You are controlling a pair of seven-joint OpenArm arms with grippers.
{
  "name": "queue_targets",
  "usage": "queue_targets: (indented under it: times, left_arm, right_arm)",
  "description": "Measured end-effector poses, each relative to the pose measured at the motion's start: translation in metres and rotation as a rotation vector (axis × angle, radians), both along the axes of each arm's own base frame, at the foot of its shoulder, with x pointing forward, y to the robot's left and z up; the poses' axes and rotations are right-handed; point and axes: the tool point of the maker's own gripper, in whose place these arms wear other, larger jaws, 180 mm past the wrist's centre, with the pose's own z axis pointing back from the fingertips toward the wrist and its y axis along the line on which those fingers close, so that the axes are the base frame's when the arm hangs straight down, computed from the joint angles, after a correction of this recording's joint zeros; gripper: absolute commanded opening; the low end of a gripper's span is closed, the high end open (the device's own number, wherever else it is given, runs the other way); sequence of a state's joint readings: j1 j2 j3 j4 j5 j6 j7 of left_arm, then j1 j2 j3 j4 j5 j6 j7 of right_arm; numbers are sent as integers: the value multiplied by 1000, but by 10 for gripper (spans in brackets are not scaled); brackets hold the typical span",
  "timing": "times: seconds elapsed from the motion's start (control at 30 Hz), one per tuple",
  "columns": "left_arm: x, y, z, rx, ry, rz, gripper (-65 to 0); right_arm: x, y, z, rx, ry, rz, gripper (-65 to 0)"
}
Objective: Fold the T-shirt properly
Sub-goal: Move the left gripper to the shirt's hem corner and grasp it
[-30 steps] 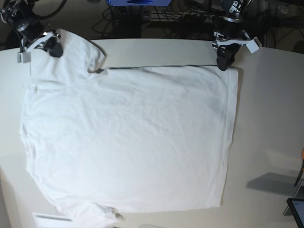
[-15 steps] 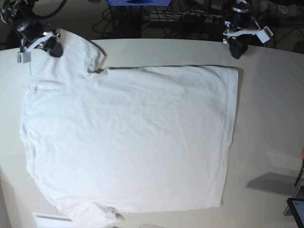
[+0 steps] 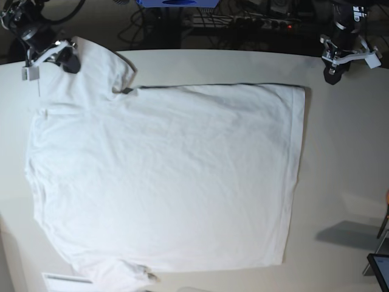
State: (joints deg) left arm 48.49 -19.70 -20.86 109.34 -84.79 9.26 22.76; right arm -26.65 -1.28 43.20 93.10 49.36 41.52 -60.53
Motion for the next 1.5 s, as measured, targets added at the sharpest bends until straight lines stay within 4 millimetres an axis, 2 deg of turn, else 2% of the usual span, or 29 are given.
queue_targets:
  times: [0.1,0.17,0.23,0.3,0.47,0.63,0.77,1.07,1.33,1.5]
  left_arm:
    - [-8,-2,-4,-66,14,42,-448]
    - [-15,-1,-7,-97,37,64,-410]
    - [-10,-5,-6,-131,32,58,-371]
    - [-1,-9,-3,-164,-2,57,-361]
    - [0,-3,-12,-173,30,71,-356]
    - [21,-14,-10,-197,-13,34,-354]
    - [11,-12,-36,-224,79,53,-354]
    - [19,-27,-40,-258,50,-16,-354]
    - [40,-56,-48,-185,49,-169,-354]
    - [50,-60,-55,-237,9,-158,-356]
  right_arm:
    - [0,0,0,0,0,0,-647]
    - [0,0,0,0,0,0,-647]
    - [0,0,0,0,0,0,-647]
    - [0,0,0,0,0,0,-647]
    - [0,0,0,0,0,0,-647]
    - [0,0,0,0,-1,1,-647]
    - [1,0,0,0,-2,1,-647]
    - [1,0,0,0,-1,1,-647]
    - [1,0,0,0,-1,1,-647]
    - [1,0,0,0,-1,1,-647]
